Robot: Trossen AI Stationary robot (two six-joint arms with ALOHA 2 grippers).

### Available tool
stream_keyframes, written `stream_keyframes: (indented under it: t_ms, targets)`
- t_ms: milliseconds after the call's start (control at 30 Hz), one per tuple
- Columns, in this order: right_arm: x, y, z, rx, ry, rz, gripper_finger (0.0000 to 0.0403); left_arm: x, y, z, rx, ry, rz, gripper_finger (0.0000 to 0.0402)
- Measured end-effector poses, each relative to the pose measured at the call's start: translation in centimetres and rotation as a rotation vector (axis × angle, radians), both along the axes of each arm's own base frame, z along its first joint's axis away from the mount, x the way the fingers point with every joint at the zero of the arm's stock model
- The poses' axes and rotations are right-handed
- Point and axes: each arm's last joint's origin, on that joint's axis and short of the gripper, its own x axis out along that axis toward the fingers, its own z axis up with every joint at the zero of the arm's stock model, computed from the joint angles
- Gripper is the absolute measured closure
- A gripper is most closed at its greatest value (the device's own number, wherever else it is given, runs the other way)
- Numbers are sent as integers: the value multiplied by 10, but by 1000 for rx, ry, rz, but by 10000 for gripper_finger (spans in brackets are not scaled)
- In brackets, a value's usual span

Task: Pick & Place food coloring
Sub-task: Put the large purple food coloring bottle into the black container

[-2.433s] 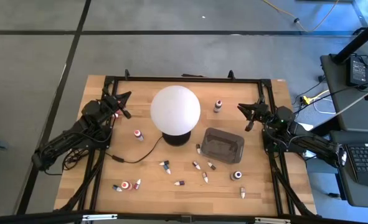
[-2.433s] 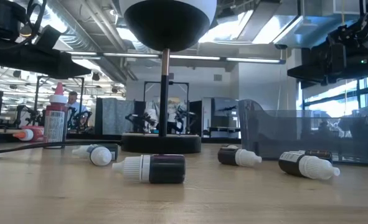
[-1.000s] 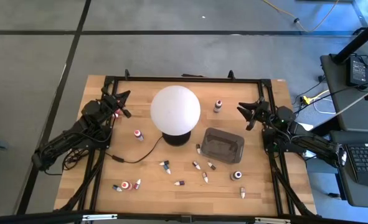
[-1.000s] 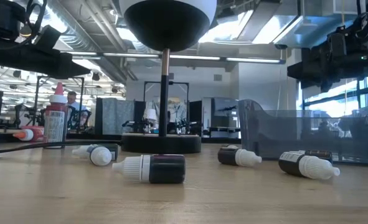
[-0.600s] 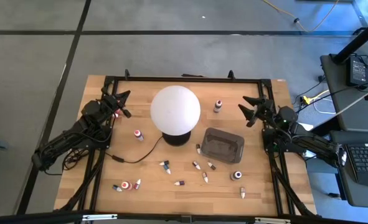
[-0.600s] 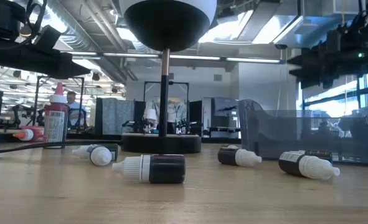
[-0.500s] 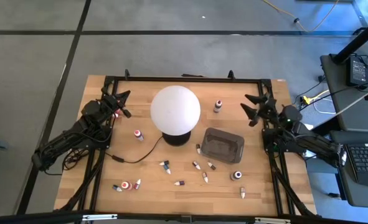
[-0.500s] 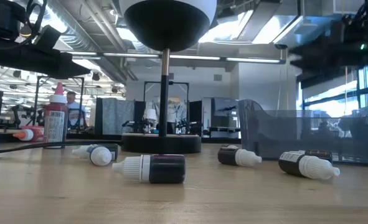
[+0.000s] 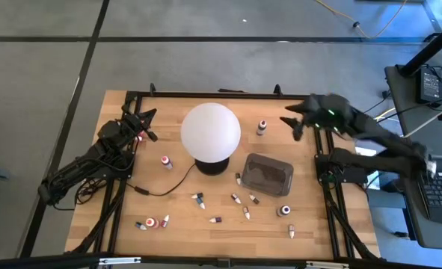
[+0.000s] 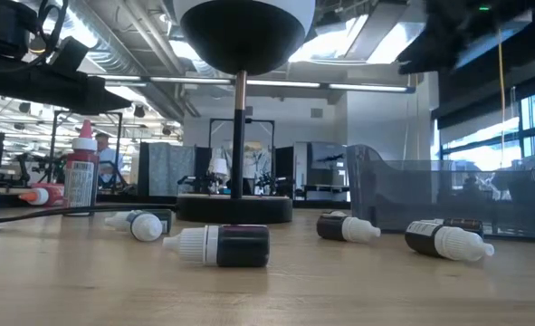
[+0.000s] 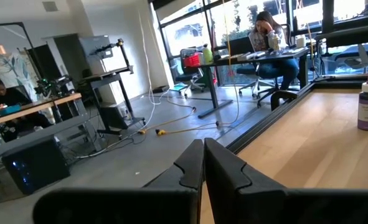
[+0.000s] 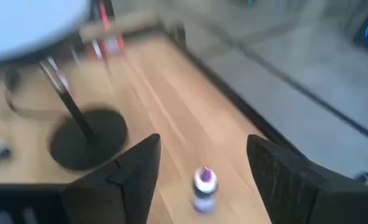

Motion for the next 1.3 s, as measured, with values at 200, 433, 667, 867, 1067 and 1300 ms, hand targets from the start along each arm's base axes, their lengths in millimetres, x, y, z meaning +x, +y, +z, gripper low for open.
stream_keyframes:
  t_ms: [200,433,667,867,1067,1300]
  targets:
    - [52,-41,11,150,322,-34,163,0,0,0,0,0,0,391]
    - [93,-80,-13,247,628,23,163,0,0,0,-1,0,0,391]
    - [109,-97,-42,340,700,64,163,0,0,0,-1,0,0,392]
    - [118,-103,-52,332,692,67,163,0,0,0,0,0,0,390]
    - [121,-104,-59,350,717,70,163,0,0,0,0,0,0,393]
    - [125,-106,-67,366,739,76,163,0,0,0,0,0,0,389]
